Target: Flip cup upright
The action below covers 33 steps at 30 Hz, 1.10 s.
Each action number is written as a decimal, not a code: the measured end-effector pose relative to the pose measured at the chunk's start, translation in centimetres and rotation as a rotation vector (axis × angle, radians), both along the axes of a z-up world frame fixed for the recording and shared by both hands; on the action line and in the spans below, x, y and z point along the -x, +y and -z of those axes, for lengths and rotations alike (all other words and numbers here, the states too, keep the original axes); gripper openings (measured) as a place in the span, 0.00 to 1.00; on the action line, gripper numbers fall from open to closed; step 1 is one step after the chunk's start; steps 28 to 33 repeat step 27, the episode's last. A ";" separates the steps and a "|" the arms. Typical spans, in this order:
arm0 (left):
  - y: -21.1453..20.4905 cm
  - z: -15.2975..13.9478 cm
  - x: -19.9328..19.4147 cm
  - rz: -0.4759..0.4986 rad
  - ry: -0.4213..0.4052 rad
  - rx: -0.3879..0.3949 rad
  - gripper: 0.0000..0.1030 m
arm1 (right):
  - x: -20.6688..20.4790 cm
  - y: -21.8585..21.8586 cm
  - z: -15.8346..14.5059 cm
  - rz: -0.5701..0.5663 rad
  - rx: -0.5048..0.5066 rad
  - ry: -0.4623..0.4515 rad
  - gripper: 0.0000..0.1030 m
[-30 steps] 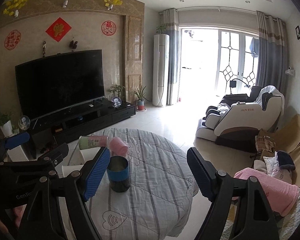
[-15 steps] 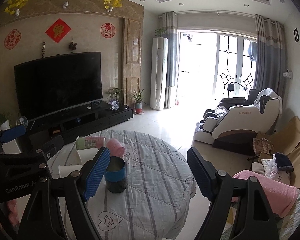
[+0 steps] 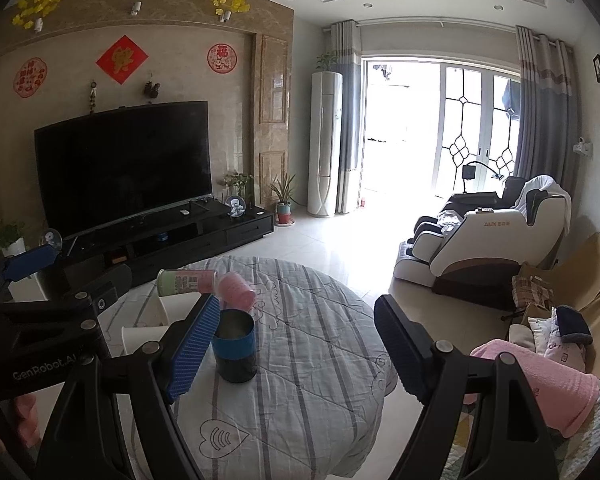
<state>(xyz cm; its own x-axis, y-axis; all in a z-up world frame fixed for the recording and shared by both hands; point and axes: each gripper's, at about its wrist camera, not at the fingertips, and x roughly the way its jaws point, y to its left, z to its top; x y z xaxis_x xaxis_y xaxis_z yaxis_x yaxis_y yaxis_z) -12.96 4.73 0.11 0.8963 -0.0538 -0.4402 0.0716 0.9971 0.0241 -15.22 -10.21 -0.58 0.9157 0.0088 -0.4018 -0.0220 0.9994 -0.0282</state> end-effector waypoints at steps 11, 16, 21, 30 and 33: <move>-0.1 -0.2 0.0 -0.002 -0.003 0.000 1.00 | -0.4 -0.4 -0.1 -0.004 -0.004 -0.003 0.79; -0.1 -0.3 -0.4 -0.009 -0.005 -0.008 1.00 | -0.6 -0.6 -0.1 -0.002 -0.005 -0.003 0.79; 0.0 -0.5 -0.9 -0.014 -0.005 -0.007 1.00 | -0.8 -0.7 0.0 -0.001 -0.005 0.002 0.79; -0.5 -0.5 -0.7 -0.014 -0.016 -0.012 1.00 | -1.1 -0.8 0.0 0.000 -0.002 0.001 0.79; -0.5 -0.5 -0.7 -0.014 -0.016 -0.012 1.00 | -1.1 -0.8 0.0 0.000 -0.002 0.001 0.79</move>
